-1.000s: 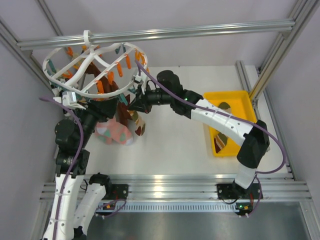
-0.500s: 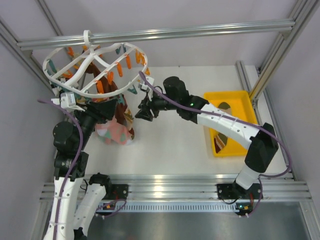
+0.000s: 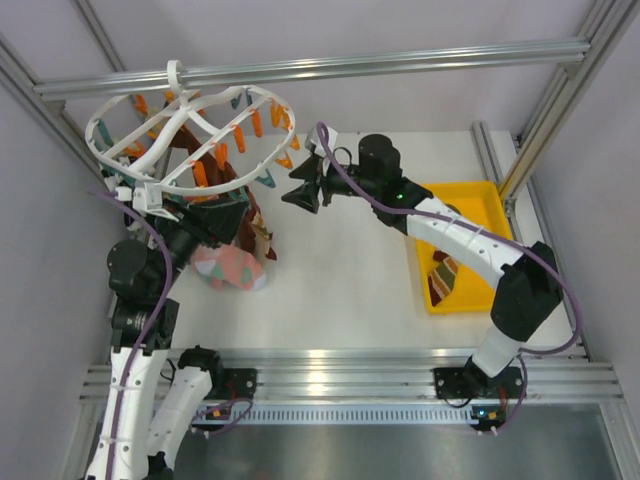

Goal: Clip the socks to the hanger
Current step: Clamp the sock onto the hanger.

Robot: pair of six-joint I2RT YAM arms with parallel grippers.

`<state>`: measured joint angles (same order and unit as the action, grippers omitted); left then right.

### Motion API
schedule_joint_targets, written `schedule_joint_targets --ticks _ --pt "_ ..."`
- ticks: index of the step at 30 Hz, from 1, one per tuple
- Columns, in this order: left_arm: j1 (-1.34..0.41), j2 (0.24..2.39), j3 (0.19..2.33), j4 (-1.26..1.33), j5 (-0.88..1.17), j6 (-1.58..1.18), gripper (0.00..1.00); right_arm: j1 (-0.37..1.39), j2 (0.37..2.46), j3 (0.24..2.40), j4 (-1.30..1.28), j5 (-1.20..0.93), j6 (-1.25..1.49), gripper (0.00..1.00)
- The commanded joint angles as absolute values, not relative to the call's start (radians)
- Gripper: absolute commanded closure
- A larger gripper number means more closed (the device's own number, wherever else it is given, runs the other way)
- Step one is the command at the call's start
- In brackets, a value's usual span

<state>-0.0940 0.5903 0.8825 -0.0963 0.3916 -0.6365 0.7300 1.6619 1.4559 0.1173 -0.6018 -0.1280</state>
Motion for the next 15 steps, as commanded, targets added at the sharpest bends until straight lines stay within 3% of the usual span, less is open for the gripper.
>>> schedule_joint_targets --ticks 1,7,15 --pt "-0.091 0.6 0.884 -0.012 0.449 -0.621 0.32 0.727 1.709 1.549 0.273 -0.715 -0.081 0.42" --pt "-0.091 0.606 0.885 -0.008 0.463 -0.615 0.32 0.753 1.752 1.595 0.278 -0.747 -0.095 0.41" --pt "-0.092 0.609 0.899 -0.008 0.468 -0.595 0.31 0.788 1.79 1.655 0.245 -0.765 -0.098 0.52"
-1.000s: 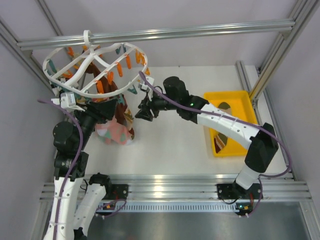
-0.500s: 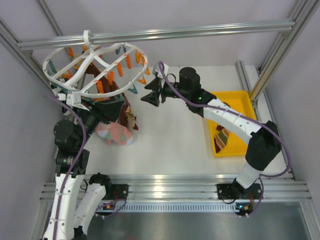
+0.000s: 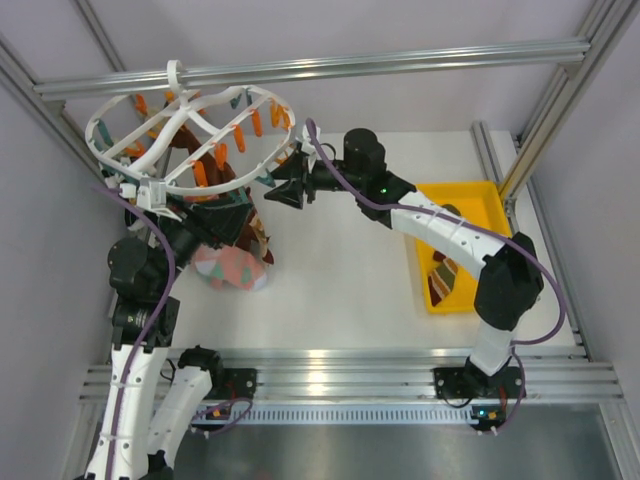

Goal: Clip the socks to the hanger
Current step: Clamp the sock onto the hanger, then open the clamp at the hanger.

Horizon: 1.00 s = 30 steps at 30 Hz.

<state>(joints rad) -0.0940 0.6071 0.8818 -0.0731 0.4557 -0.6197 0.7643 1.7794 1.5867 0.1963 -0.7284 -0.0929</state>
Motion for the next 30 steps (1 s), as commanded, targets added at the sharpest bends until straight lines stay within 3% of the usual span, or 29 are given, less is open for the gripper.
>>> schedule_joint_targets --ticks 1,2,6,23,30 --pt "-0.092 0.604 0.9 -0.008 0.468 -0.594 0.31 0.79 1.792 1.658 0.241 -0.765 -0.097 0.56" --pt "-0.091 0.603 0.902 -0.009 0.468 -0.592 0.31 0.792 1.792 1.657 0.241 -0.764 -0.095 0.61" --pt "-0.091 0.592 0.91 -0.017 0.453 -0.598 0.31 0.802 1.775 1.649 0.239 -0.74 -0.081 1.0" --pt "-0.091 0.571 0.985 -0.161 0.509 -0.62 0.32 0.954 1.738 1.664 0.146 -0.649 -0.058 1.0" --pt "-0.092 0.592 0.997 -0.278 0.318 -0.629 0.35 0.934 1.683 1.629 0.129 -0.653 -0.045 1.0"
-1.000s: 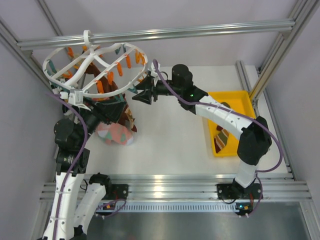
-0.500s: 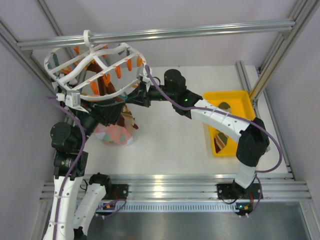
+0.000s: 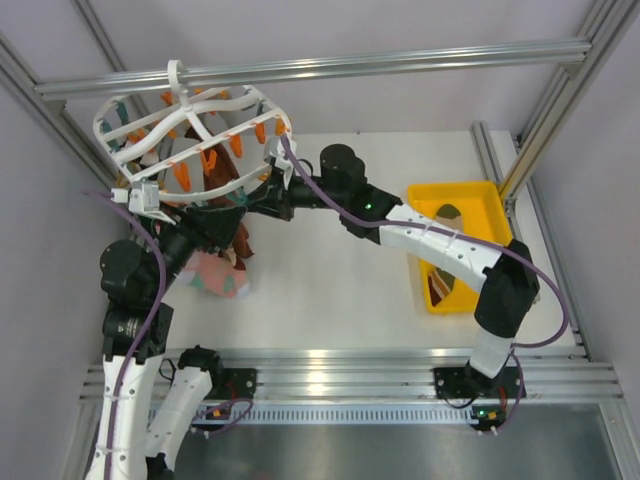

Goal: Clip the socks to the hanger
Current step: Open the clamp at the hanger.

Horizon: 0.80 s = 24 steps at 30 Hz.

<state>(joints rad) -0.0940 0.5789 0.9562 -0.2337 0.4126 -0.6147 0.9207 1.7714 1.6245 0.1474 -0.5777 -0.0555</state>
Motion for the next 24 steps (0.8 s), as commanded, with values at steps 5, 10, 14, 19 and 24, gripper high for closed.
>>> schedule_joint_targets --ticks 5,10,14,19,24 --pt "-0.091 0.64 1.0 -0.287 0.278 -0.626 0.43 0.936 1.669 1.608 0.13 -0.666 -0.051 1.0" --pt "-0.091 0.69 1.022 -0.261 0.296 -0.673 0.44 0.937 1.675 1.6 0.146 -0.647 -0.081 1.0" --pt "-0.091 0.709 1.028 -0.249 0.238 -0.687 0.44 0.942 1.678 1.603 0.149 -0.635 -0.104 1.0" --pt "-0.091 0.706 0.999 -0.157 0.239 -0.716 0.44 0.95 1.672 1.582 0.164 -0.578 -0.127 1.0" --pt "-0.091 0.703 0.96 -0.097 0.281 -0.739 0.44 0.96 1.69 1.568 0.195 -0.551 -0.143 1.0"
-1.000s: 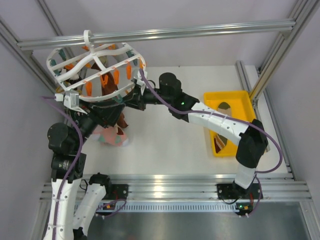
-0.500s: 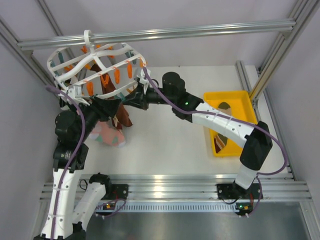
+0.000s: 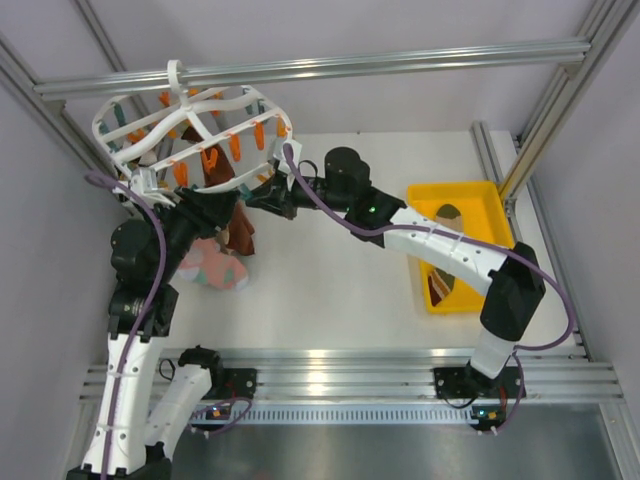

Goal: Clip the socks to the hanger
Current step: Open the clamp at the hanger.

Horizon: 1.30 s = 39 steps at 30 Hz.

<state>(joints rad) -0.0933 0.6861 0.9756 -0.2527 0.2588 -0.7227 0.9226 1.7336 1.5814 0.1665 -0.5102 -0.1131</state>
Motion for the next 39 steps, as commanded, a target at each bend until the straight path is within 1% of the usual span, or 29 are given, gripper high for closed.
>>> schedule_joint_targets --ticks 1,11,13,16,21,33,39 --pt "-0.091 0.701 0.956 -0.078 0.293 -0.739 0.43 0.96 1.692 1.569 0.199 -0.548 -0.14 1.0" --pt "-0.092 0.721 0.923 -0.008 0.276 -0.715 0.42 0.994 1.695 1.577 0.209 -0.534 -0.147 1.0" --pt "-0.094 0.727 0.92 0.004 0.276 -0.703 0.38 1.002 1.698 1.578 0.206 -0.525 -0.15 1.0" --pt "-0.095 0.73 0.911 0.034 0.273 -0.689 0.37 1.014 1.709 1.588 0.195 -0.503 -0.158 1.0" --pt "-0.104 0.723 0.894 0.044 0.259 -0.67 0.38 1.032 1.724 1.601 0.199 -0.472 -0.155 1.0" --pt "-0.115 0.768 0.907 0.02 0.235 -0.629 0.43 1.077 1.733 1.606 0.169 -0.427 -0.233 1.0" --pt "-0.123 0.756 0.908 -0.026 0.219 -0.606 0.42 1.091 1.738 1.608 0.161 -0.365 -0.236 1.0"
